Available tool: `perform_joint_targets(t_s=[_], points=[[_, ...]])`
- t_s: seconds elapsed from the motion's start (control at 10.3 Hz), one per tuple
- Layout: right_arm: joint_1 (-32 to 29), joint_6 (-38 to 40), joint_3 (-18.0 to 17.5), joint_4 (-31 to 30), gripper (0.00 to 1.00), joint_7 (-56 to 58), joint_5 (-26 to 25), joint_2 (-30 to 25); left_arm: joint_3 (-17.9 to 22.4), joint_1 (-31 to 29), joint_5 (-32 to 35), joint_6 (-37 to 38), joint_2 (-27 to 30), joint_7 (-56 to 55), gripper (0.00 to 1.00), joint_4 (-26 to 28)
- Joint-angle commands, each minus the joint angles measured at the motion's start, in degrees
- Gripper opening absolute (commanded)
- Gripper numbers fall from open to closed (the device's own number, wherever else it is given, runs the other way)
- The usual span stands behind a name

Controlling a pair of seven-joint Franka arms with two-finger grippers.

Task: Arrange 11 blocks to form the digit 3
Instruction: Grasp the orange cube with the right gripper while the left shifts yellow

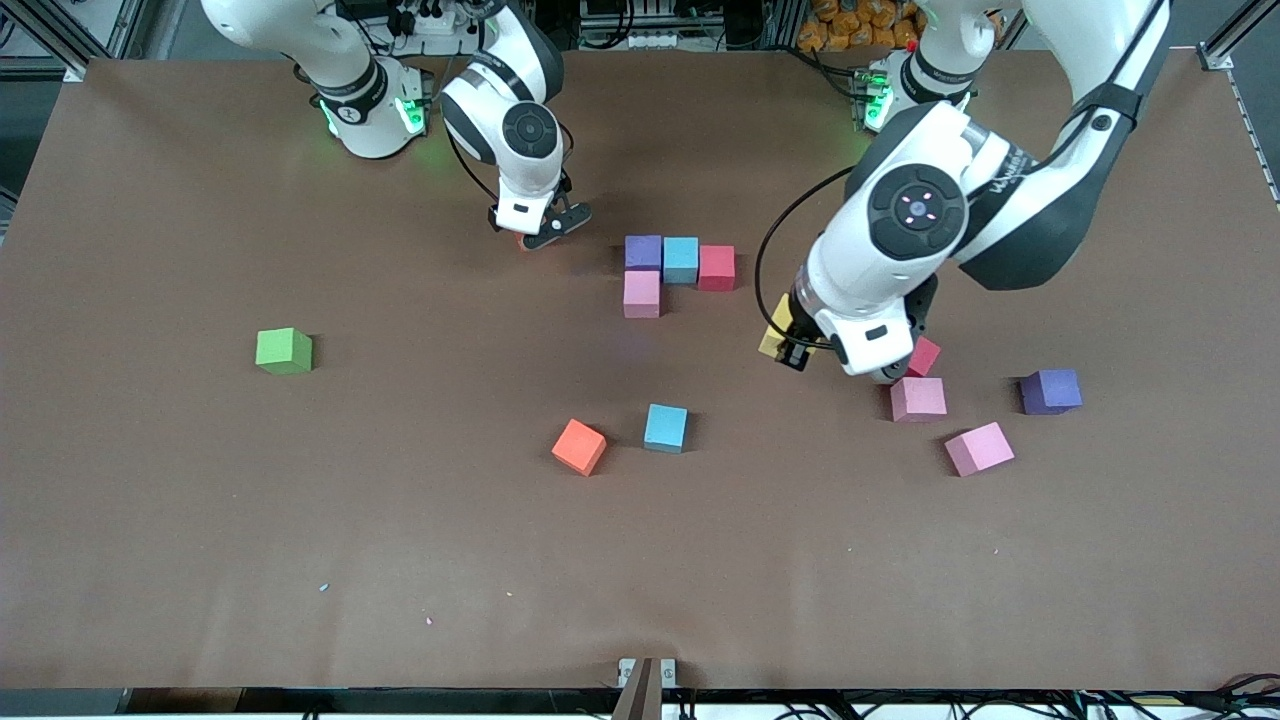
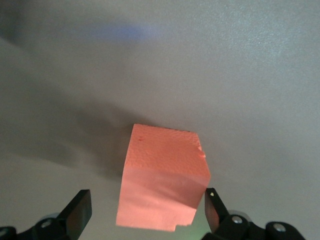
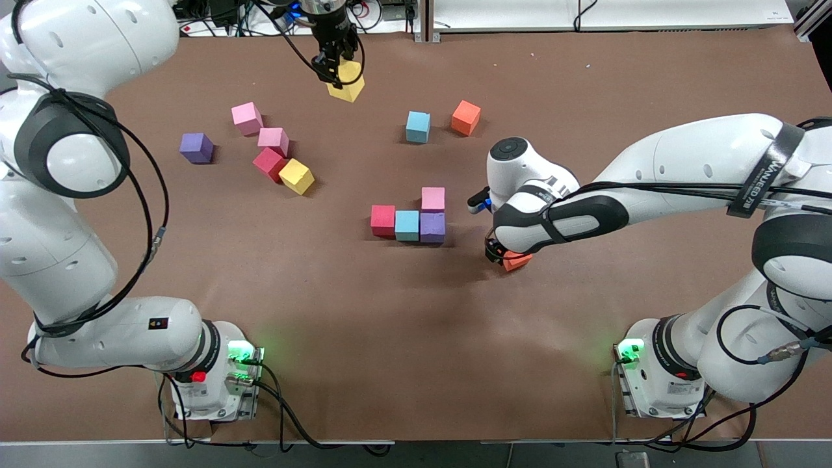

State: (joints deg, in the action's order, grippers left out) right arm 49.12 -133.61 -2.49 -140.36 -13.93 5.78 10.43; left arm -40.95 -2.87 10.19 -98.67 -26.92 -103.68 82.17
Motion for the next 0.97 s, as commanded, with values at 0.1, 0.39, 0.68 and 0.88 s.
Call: perform_joint_targets(t_s=[0.1,0.39,0.68,0.88], points=[[-0.8,-2.5,-0.2,-1.1,1.0,0.5,-0.5,1.4,0.0,-0.8,-1.8,0.9,2.1,-1.4,0.0,0.5],[-1.4,-2.9,-0.2,-1.1,0.56,0.6,-0.5,1.5,-0.1,-2.8,-2.6,0.9,2.6,-1.5,0.0,0.6],[-1.7,-2.9,-0.2,-0.9,0.06,0.5,-0.5,1.5,-0.2,-4.2,-3.9,0.9,4.2,-1.4,0.0,1.9],[-3.0,-2.3,-0.2,0.2,0.0,0.4,-0.2,1.2,-0.4,-5.5,-4.3,0.9,4.8,-1.0,0.0,1.9]])
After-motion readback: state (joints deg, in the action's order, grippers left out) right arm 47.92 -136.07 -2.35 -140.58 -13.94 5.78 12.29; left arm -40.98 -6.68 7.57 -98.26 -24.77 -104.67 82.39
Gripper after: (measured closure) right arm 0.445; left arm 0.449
